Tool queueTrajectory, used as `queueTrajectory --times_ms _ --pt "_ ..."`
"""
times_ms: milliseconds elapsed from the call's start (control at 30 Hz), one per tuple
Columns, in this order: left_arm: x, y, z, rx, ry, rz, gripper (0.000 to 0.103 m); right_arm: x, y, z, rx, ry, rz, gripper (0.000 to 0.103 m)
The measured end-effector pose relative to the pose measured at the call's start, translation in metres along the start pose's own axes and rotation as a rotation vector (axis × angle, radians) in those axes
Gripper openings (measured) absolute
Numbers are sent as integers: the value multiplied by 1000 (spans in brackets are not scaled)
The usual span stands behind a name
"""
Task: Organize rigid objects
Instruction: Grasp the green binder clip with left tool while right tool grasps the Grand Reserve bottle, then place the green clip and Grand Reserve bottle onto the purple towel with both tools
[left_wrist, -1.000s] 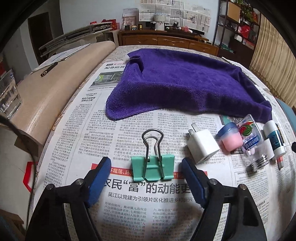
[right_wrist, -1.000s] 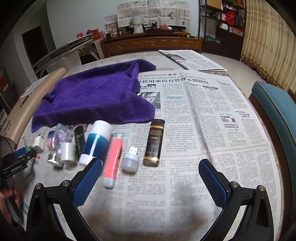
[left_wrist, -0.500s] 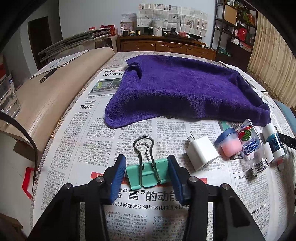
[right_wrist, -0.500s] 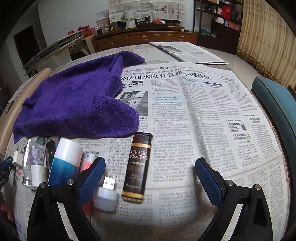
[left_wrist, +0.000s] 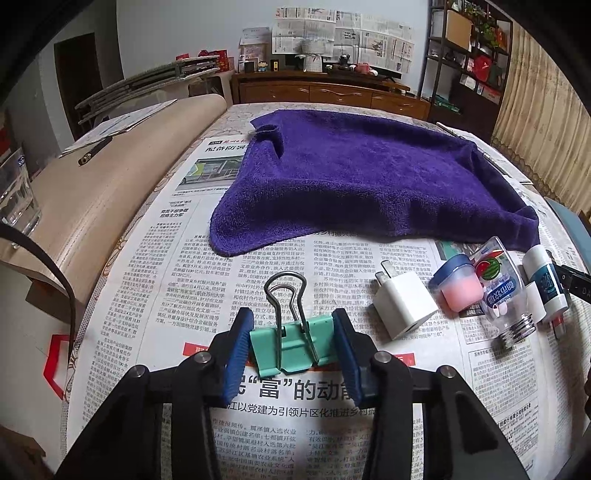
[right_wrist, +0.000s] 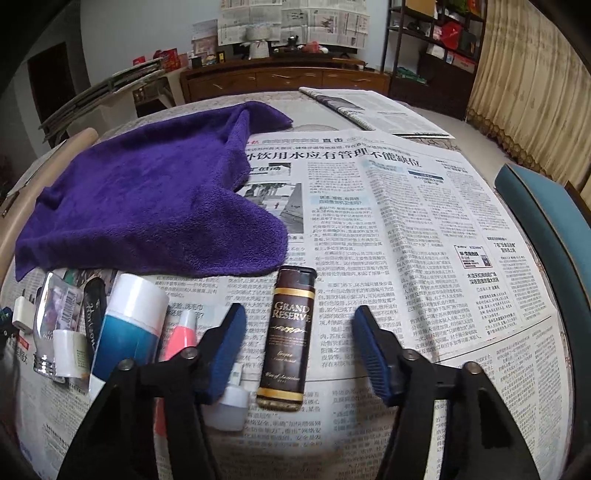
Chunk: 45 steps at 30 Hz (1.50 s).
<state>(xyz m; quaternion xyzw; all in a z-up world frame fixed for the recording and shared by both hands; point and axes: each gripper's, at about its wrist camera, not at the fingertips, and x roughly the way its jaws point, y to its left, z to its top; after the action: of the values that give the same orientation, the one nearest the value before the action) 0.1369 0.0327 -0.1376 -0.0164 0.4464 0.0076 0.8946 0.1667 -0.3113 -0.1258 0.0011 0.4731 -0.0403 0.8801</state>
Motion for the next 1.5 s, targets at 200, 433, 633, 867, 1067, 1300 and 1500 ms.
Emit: queueTrajectory --times_ms 200,433,633,867,1067,1300,1500 --pt "1 1 0 -12 -5 -20 41 -5 0 -2 -19 -6 32 23" --pt "-7 8 5 -35 -20 -45 41 -9 -8 -1 15 4 66 23" --pt "-27 9 18 -25 -47 -44 41 -23 -7 2 10 -18 85 23" --pt "-53 6 53 -6 -98 -48 41 -44 7 28 -3 -66 128 23" --pt "-48 6 91 -23 -96 -115 41 -50 38 70 -48 -98 176 23" --pt "-8 0 135 -33 -85 -141 41 -25 75 114 -79 -91 219 23" --pt "33 -14 161 -24 -65 -142 41 17 100 143 -110 -62 214 23"
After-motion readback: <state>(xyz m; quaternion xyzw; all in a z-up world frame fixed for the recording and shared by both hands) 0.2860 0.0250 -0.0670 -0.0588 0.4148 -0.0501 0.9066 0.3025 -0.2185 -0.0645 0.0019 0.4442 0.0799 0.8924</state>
